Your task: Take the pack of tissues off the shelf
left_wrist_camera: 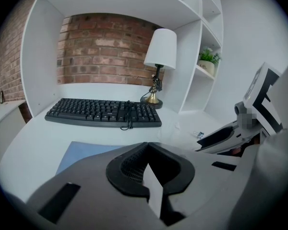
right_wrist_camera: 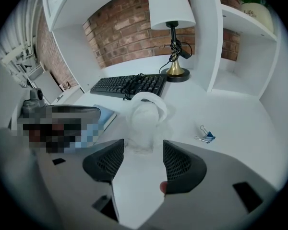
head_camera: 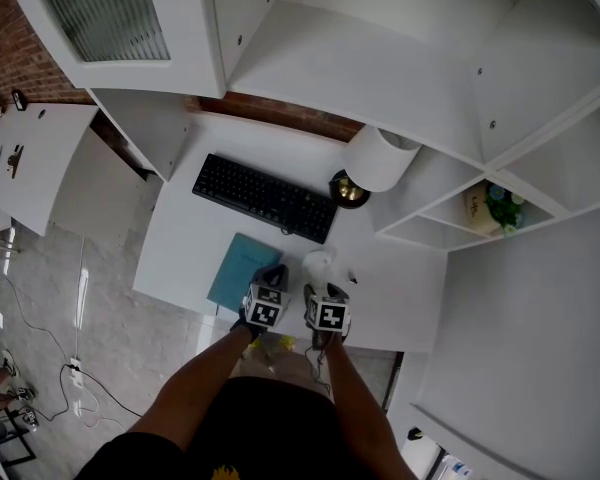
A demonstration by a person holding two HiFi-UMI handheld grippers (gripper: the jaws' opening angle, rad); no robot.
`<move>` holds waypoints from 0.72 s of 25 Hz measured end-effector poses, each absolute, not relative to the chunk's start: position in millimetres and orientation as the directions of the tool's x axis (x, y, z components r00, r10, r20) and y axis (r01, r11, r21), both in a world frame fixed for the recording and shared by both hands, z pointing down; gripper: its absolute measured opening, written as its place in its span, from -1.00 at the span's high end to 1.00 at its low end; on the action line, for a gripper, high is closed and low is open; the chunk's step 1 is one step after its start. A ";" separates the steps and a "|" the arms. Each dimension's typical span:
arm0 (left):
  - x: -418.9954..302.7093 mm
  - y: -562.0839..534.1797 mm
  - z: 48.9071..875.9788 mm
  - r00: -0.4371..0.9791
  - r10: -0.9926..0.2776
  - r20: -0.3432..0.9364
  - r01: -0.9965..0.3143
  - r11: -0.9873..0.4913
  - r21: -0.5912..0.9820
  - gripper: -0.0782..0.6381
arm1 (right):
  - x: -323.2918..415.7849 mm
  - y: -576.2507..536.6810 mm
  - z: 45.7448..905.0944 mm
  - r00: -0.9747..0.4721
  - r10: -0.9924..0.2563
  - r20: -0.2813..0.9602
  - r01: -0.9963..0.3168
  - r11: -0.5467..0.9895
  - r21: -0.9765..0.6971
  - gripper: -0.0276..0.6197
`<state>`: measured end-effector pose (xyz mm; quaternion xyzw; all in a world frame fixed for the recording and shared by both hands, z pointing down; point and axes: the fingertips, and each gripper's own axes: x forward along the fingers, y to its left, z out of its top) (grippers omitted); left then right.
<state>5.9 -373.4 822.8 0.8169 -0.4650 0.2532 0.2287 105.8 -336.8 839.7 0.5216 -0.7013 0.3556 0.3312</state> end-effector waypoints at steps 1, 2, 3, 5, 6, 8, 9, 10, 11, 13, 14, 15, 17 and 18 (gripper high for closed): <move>5.5 -373.3 822.5 0.439 -0.645 0.625 -0.876 -0.461 0.140 0.74 | 106.0 -337.2 836.5 -0.238 -0.506 0.829 -0.967 0.203 -0.153 0.18; 4.8 -373.6 821.5 0.439 -0.647 0.624 -0.878 -0.458 0.142 0.74 | 105.4 -338.7 832.6 -0.244 -0.518 0.820 -0.966 0.207 -0.157 0.18; 3.8 -374.3 819.1 0.438 -0.649 0.623 -0.879 -0.454 0.145 0.74 | 104.7 -341.2 828.5 -0.253 -0.532 0.808 -0.964 0.213 -0.162 0.19; 0.6 -376.0 806.5 0.438 -0.654 0.616 -0.882 -0.446 0.152 0.74 | 106.3 -346.1 818.0 -0.256 -0.557 0.790 -0.962 0.225 -0.153 0.23; -2.0 -375.3 797.0 0.439 -0.661 0.608 -0.883 -0.441 0.157 0.74 | 108.7 -346.3 811.3 -0.252 -0.568 0.784 -0.963 0.230 -0.143 0.28; -9.6 -369.3 777.1 0.442 -0.680 0.585 -0.887 -0.428 0.173 0.74 | 114.4 -341.1 795.0 -0.251 -0.585 0.771 -0.961 0.244 -0.128 0.36; -14.3 -366.6 768.4 0.443 -0.688 0.575 -0.889 -0.422 0.179 0.74 | 117.2 -338.1 786.8 -0.251 -0.592 0.766 -0.961 0.249 -0.122 0.40; -19.3 -365.0 761.1 0.441 -0.695 0.568 -0.890 -0.418 0.180 0.74 | 119.8 -336.0 779.2 -0.251 -0.599 0.761 -0.961 0.249 -0.121 0.43; -24.4 -364.8 754.9 0.437 -0.702 0.563 -0.893 -0.415 0.175 0.74 | 122.3 -335.2 772.4 -0.252 -0.607 0.754 -0.962 0.244 -0.125 0.44; -33.3 -368.4 743.5 0.425 -0.719 0.550 -0.899 -0.405 0.165 0.74 | 127.1 -338.4 758.6 -0.257 -0.630 0.733 -0.964 0.226 -0.143 0.50; -36.5 -371.8 736.6 0.420 -0.729 0.540 -0.902 -0.399 0.164 0.74 | 129.3 -341.9 750.4 -0.259 -0.644 0.719 -0.964 0.220 -0.150 0.55; -38.7 -376.0 727.6 0.418 -0.741 0.525 -0.904 -0.394 0.163 0.74 | 131.2 -346.0 740.8 -0.262 -0.659 0.705 -0.964 0.218 -0.154 0.60; -41.6 -385.7 704.0 0.417 -0.770 0.483 -0.906 -0.393 0.156 0.74 | 135.2 -354.6 716.1 -0.267 -0.694 0.668 -0.963 0.221 -0.155 0.70; -43.0 -390.4 691.1 0.418 -0.784 0.459 -0.906 -0.396 0.148 0.74 | 137.8 -358.7 700.9 -0.268 -0.717 0.643 -0.963 0.221 -0.155 0.74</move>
